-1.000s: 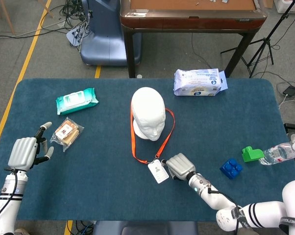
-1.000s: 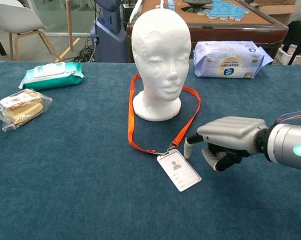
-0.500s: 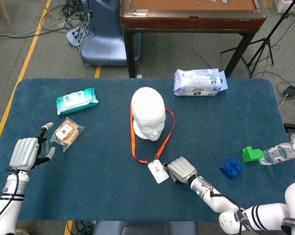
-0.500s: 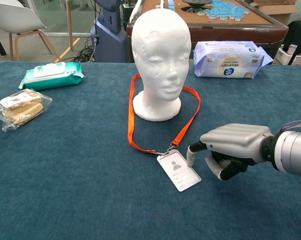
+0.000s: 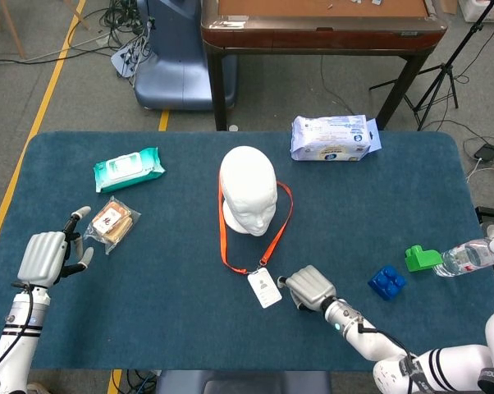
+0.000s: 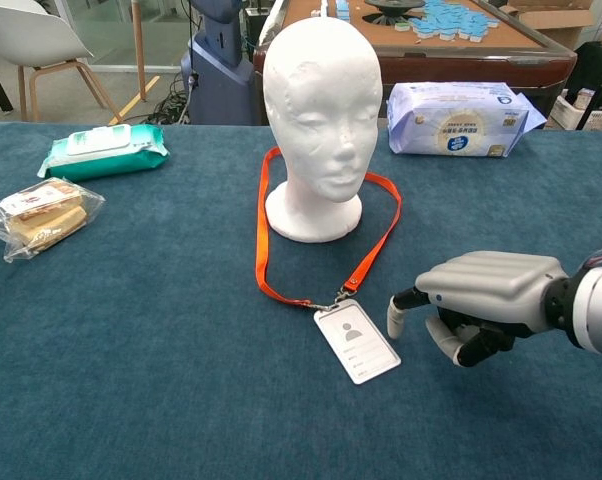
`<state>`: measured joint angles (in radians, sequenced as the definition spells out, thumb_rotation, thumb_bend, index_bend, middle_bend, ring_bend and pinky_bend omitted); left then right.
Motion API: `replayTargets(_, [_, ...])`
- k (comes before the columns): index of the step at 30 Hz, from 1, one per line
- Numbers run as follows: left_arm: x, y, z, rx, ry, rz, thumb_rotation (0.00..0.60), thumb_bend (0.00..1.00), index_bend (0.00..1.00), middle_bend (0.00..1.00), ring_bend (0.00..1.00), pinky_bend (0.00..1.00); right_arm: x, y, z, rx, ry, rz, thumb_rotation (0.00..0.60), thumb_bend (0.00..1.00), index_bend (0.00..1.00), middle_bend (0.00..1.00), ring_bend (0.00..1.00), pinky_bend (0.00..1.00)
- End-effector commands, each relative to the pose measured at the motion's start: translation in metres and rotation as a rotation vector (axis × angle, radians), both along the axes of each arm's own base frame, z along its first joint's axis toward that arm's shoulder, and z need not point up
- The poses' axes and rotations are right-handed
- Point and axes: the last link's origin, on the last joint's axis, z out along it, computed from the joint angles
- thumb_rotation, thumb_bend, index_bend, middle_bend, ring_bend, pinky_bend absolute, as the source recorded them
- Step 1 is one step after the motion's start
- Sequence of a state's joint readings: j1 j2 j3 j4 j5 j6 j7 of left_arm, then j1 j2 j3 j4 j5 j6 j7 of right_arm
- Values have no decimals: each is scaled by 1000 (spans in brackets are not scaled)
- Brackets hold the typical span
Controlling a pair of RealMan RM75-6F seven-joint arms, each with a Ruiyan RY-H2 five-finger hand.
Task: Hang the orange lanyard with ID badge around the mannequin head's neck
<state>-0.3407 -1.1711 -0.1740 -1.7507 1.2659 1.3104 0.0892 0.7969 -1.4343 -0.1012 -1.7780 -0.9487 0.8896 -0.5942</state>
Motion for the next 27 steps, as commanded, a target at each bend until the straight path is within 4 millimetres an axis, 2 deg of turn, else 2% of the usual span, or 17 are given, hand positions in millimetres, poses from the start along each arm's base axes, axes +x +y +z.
replayTargets(1, [0, 0, 0, 0, 0, 1, 600, 359, 149, 727, 727, 910, 2, 2, -3, 9, -4, 6, 600, 834, 289, 1000, 1000, 1000])
replayTargets(19, [-2, -1, 2, 8, -5, 5, 600, 359, 149, 726, 727, 909, 19, 18, -15, 72, -58, 58, 600, 835, 288, 1000, 1000, 1000])
replayTargets(23, [-3, -1, 2, 6, -3, 5, 600, 359, 149, 726, 727, 909, 18, 17, -7, 45, -70, 58, 600, 835, 288, 1000, 1000, 1000])
replayTargets(27, [-3, -1, 2, 7, 2, 5, 600, 359, 149, 726, 727, 909, 14, 13, 17, -43, -100, 53, 600, 834, 288, 1000, 1000, 1000])
